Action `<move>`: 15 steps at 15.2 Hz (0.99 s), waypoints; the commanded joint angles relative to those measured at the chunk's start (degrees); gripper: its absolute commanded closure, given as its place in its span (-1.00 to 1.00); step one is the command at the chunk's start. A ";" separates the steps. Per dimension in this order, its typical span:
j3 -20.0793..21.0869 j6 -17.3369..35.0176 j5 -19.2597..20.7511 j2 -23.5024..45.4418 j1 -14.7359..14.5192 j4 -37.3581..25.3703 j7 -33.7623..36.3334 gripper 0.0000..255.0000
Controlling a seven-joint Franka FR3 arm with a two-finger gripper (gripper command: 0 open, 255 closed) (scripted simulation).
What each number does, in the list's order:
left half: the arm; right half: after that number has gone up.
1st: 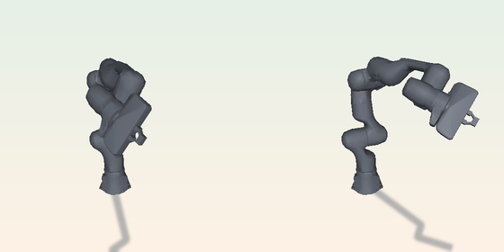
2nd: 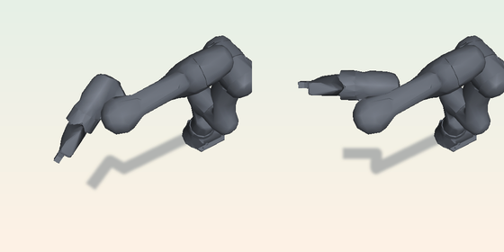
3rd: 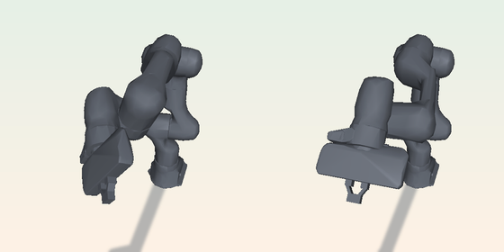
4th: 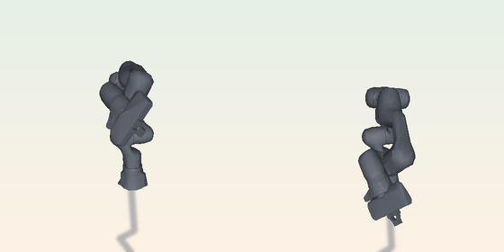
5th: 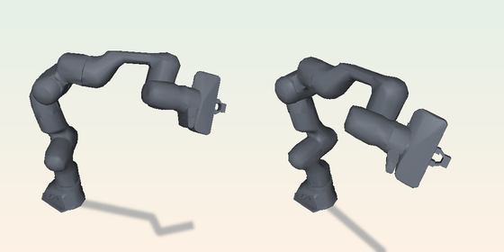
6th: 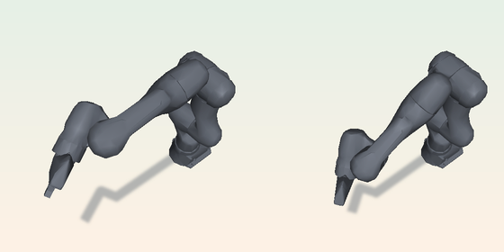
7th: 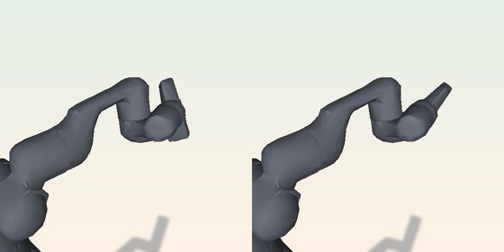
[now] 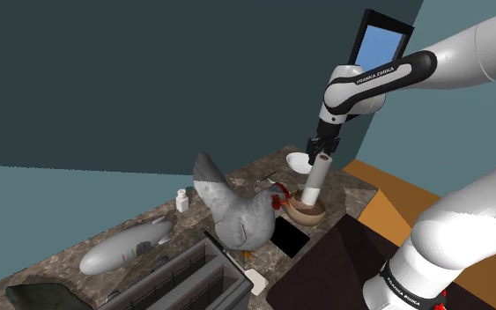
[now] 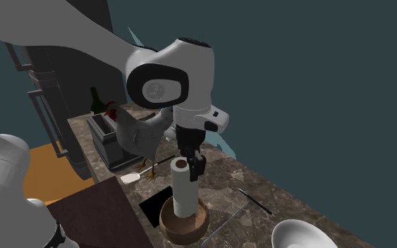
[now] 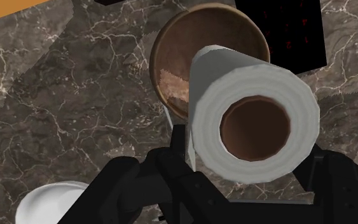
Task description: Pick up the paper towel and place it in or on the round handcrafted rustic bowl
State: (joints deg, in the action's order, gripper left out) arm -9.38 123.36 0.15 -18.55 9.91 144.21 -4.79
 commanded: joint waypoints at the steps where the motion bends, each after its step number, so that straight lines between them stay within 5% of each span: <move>1: 0.00 0.00 0.00 0.00 0.00 0.00 0.00 -1.00; 6: 0.00 0.00 0.00 0.00 0.00 0.00 0.00 -1.00; 10: 0.22 -7.97 0.38 -2.89 0.20 -5.11 0.33 -1.00; 15: 0.22 -7.97 0.38 -2.89 0.20 -5.11 0.33 -1.00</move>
State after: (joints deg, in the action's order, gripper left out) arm -9.16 115.45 0.53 -21.42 10.11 139.13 -4.46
